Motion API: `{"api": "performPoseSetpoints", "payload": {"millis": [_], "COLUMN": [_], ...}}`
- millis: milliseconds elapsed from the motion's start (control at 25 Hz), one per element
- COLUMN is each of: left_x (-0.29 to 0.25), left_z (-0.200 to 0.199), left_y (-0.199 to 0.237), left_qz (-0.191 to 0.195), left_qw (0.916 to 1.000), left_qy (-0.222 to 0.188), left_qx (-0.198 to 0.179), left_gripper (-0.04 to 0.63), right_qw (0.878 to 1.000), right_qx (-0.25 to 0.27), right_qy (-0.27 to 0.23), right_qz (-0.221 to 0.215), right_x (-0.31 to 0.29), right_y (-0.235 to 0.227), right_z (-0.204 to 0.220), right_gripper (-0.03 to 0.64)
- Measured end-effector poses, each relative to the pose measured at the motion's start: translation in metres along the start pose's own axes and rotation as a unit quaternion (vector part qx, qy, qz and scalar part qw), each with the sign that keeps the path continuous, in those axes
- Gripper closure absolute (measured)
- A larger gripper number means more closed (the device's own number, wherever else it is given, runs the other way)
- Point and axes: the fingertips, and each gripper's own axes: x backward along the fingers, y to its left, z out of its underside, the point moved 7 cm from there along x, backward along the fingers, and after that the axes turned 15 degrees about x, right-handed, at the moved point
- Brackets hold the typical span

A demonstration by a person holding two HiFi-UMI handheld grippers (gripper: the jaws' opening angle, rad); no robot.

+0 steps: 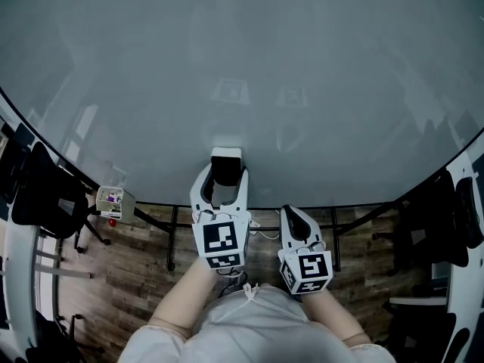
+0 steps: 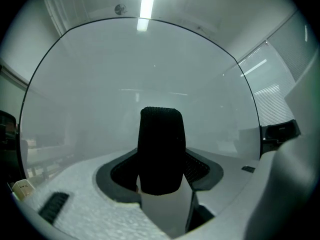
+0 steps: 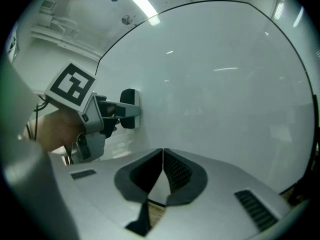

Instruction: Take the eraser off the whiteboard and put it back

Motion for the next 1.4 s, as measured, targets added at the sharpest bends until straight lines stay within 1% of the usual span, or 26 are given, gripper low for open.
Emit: {"api": "performPoseSetpoints", "payload": {"millis": [160, 440, 600, 800, 920, 960, 1120, 1160, 1280, 1400], "left_x": [0.0, 0.003, 0.012, 0.032, 0.043, 0.048, 0.067, 0.071, 0.083, 0.091], "left_z": [0.0, 0.001, 0.001, 0.013, 0.025, 0.028, 0.038, 0.04, 0.05, 0.06], "left_y": [0.0, -0.001, 0.002, 0.004, 0.005, 0.006, 0.01, 0.012, 0.017, 0.02], "left_qz": [-0.005, 0.008, 0.007, 0.016, 0.023, 0.025, 0.011, 0.009, 0.005, 0.008], "left_qw": [1.0, 1.0, 1.0, 0.9998, 0.9994, 0.9992, 0.9994, 0.9994, 0.9989, 0.9982], "left_qy": [-0.002, -0.001, -0.004, 0.011, 0.027, 0.032, 0.033, 0.033, 0.043, 0.057], "left_qx": [0.0, 0.0, -0.006, 0.002, -0.002, -0.003, 0.0, 0.003, 0.015, 0.019], "left_gripper": [0.337, 0.337, 0.325, 0.325, 0.33, 0.347, 0.51, 0.536, 0.575, 0.578], "right_qw": [1.0, 1.0, 1.0, 0.999, 0.999, 0.999, 0.999, 0.999, 0.999, 0.999], "right_qx": [0.0, -0.004, -0.001, 0.001, 0.003, 0.003, 0.005, 0.006, 0.011, 0.016], "right_qy": [0.006, 0.009, 0.015, 0.023, 0.02, 0.019, 0.015, 0.013, 0.006, 0.001], "right_qz": [-0.005, -0.007, -0.014, -0.022, -0.033, -0.034, -0.036, -0.037, -0.037, -0.039], "right_x": [-0.001, -0.002, -0.001, 0.005, 0.006, 0.008, 0.012, 0.013, 0.016, 0.02], "right_y": [0.001, 0.0, 0.006, 0.018, 0.027, 0.03, 0.041, 0.044, 0.051, 0.058], "right_z": [0.003, 0.004, 0.008, 0.01, 0.009, 0.008, 0.006, 0.005, 0.001, -0.002], "right_gripper": [0.589, 0.589, 0.589, 0.589, 0.589, 0.589, 0.589, 0.589, 0.589, 0.589]}}
